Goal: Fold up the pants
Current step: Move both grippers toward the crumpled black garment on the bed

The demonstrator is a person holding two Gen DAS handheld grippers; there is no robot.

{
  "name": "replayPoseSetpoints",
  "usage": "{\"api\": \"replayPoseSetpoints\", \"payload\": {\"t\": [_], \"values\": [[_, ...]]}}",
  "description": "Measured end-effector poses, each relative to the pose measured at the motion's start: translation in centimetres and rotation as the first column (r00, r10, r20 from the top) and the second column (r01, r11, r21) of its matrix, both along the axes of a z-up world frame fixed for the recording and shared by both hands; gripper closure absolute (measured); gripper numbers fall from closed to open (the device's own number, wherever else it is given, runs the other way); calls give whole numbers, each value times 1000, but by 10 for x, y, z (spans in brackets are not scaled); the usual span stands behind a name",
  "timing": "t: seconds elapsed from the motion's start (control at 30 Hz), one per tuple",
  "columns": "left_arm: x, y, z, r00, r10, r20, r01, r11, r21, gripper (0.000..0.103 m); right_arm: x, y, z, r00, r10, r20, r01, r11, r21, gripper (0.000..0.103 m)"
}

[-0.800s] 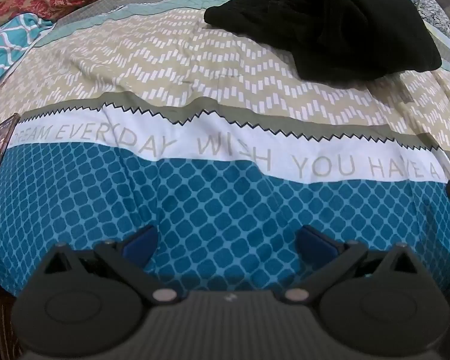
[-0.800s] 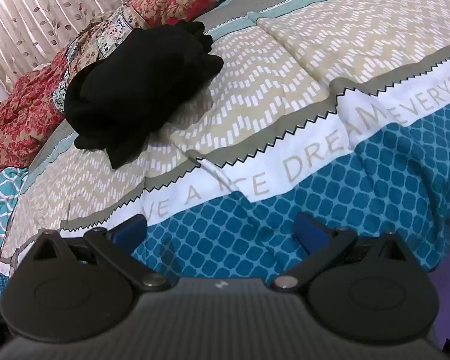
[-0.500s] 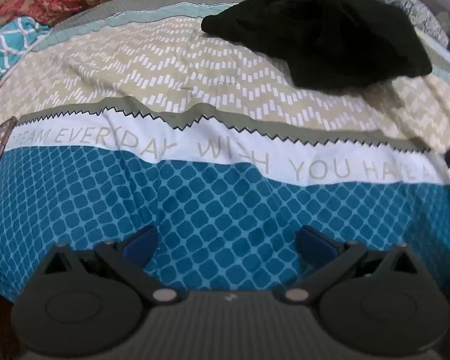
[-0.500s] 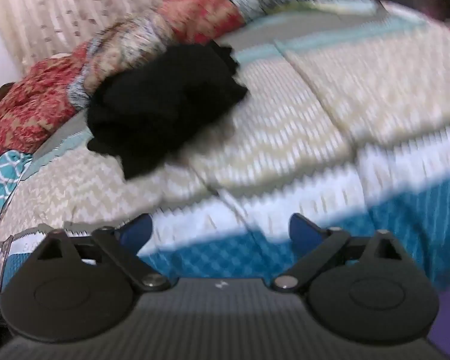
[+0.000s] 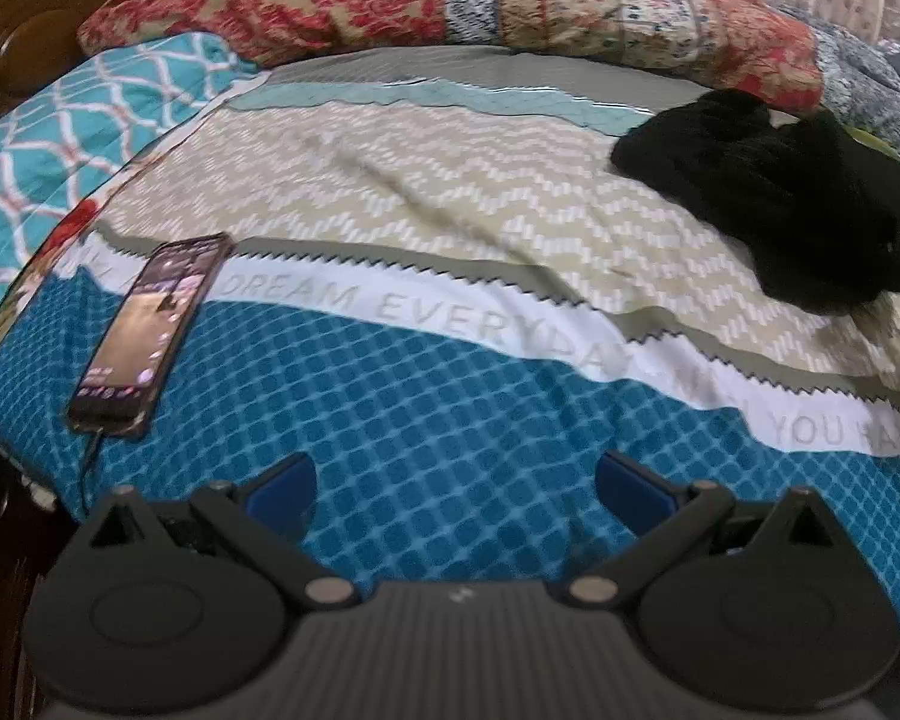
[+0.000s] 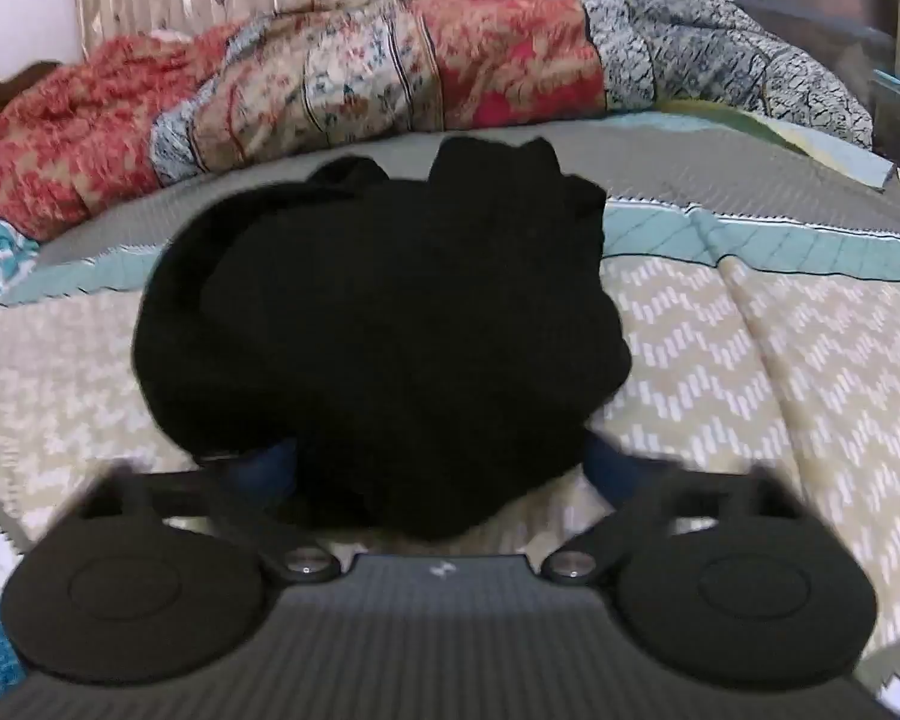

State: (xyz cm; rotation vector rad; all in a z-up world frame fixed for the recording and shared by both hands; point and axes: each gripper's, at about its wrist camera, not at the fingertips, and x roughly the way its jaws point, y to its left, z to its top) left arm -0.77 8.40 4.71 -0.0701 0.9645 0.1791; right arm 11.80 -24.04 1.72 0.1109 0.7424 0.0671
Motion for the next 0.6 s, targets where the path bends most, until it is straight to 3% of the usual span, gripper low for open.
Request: {"api": "replayPoseSetpoints", "payload": {"t": [0.03, 0.1, 0.3, 0.4, 0.5, 0.6], "values": [[2, 2, 1, 1000, 4, -2, -4, 1000, -4, 0, 3, -2, 1, 1000, 15, -19, -15, 1000, 22, 77], [6, 0, 4, 1000, 4, 1, -4, 1000, -12, 0, -2, -12, 11, 1000, -3, 5, 3, 997, 74, 80], [11, -3, 1, 999, -43, 25, 46, 992, -117, 0, -57, -47, 63, 980, -53, 190, 51, 999, 14, 82], [27, -12, 7, 996, -83, 44, 90, 982, -168, 1, -83, -76, 82, 959, -130, 250, 137, 991, -7, 82], [45, -27, 16, 989, -120, 87, 135, 972, -194, 1, -101, -103, 85, 943, -217, 253, 218, 976, 25, 82], [70, -48, 27, 978, -163, 127, 188, 958, -215, 1, -111, -119, 72, 935, -292, 201, 282, 956, 78, 82]]}}
